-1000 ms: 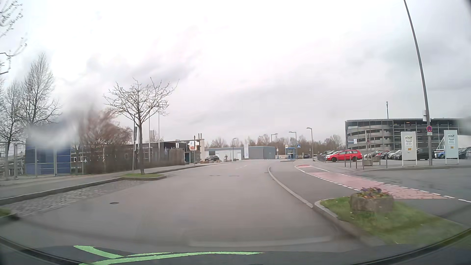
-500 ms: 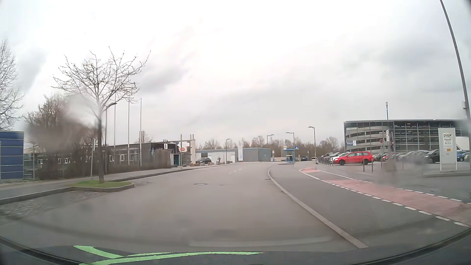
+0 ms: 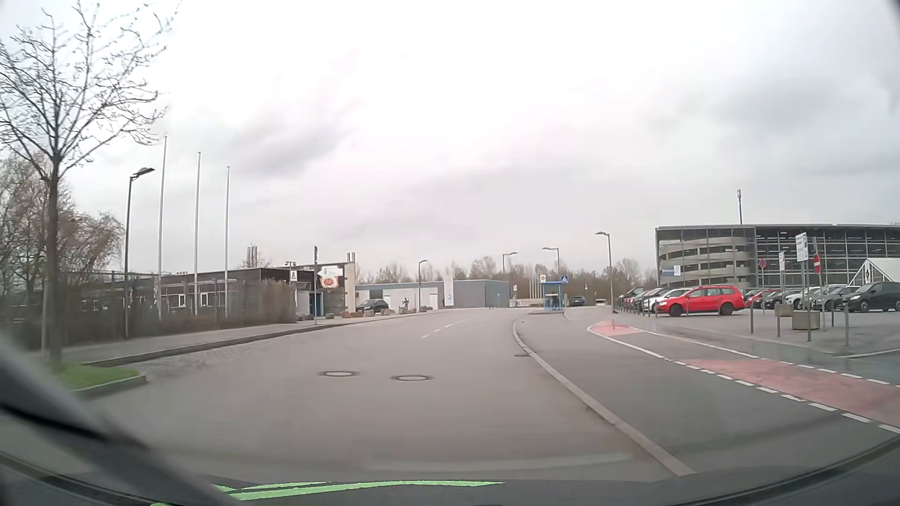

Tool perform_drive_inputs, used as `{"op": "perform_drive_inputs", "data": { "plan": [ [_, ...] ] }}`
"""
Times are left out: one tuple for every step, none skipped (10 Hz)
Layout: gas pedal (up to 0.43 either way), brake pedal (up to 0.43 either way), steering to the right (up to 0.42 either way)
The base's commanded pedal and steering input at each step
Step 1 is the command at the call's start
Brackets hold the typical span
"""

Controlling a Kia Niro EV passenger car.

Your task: Follow the waypoints while adhering to traffic rules and regulations

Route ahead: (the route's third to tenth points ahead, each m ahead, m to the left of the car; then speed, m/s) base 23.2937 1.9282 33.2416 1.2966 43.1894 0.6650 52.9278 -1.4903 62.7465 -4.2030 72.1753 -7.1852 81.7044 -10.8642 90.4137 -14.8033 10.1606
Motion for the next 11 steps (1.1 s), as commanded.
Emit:
{"op": "perform_drive_inputs", "data": {
  "plan": [
    [0.0, 0.0, 0.015],
    [0.0, 0.0, 0.015],
    [0.0, 0.0, 0.015],
    [0.0, 0.0, 0.014],
    [0.0, 0.0, 0.014],
    [0.0, 0.0, 0.014],
    [0.0, 0.0, 0.014],
    [0.0, 0.0, 0.014],
    [0.0, 0.0, 0.014],
    [0.0, 0.0, 0.014],
    [0.0, 0.0, 0.014]
  ]
}}
